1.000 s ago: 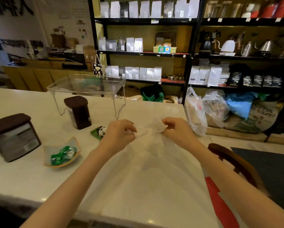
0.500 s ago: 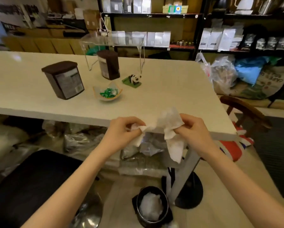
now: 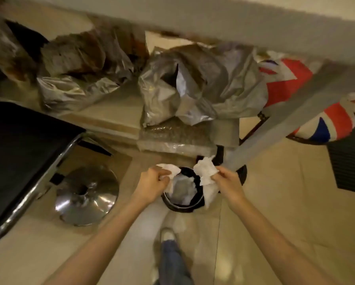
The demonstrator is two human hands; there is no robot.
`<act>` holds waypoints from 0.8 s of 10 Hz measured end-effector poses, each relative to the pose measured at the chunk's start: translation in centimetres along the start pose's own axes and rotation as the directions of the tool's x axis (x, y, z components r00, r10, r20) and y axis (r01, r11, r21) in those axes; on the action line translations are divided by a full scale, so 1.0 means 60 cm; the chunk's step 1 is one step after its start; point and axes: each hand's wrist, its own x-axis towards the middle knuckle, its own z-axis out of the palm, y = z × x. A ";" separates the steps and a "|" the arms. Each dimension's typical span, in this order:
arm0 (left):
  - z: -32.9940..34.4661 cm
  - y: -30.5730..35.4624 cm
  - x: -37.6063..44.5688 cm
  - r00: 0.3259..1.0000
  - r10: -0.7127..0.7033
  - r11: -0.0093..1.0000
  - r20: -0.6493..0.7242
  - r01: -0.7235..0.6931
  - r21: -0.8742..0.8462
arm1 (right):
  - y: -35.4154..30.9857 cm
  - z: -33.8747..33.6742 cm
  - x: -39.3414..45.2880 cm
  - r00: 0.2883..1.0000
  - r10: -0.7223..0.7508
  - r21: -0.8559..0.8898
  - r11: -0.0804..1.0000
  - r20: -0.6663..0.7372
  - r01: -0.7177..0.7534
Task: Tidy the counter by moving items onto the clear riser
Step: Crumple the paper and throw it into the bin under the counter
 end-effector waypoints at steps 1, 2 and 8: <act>0.079 -0.079 0.055 0.993 -0.056 0.997 0.102 0.050 0.054 | 0.112 0.045 0.073 0.996 0.088 -0.100 0.991 -0.005 -0.088; 0.154 -0.149 0.114 0.984 -0.070 0.993 0.165 0.054 0.103 | 0.211 0.091 0.133 0.997 0.082 -0.245 0.966 -0.015 -0.083; 0.475 -0.398 0.377 0.959 0.023 0.678 0.284 -0.224 0.701 | 0.555 0.253 0.376 0.994 0.090 -0.548 0.835 0.058 -0.044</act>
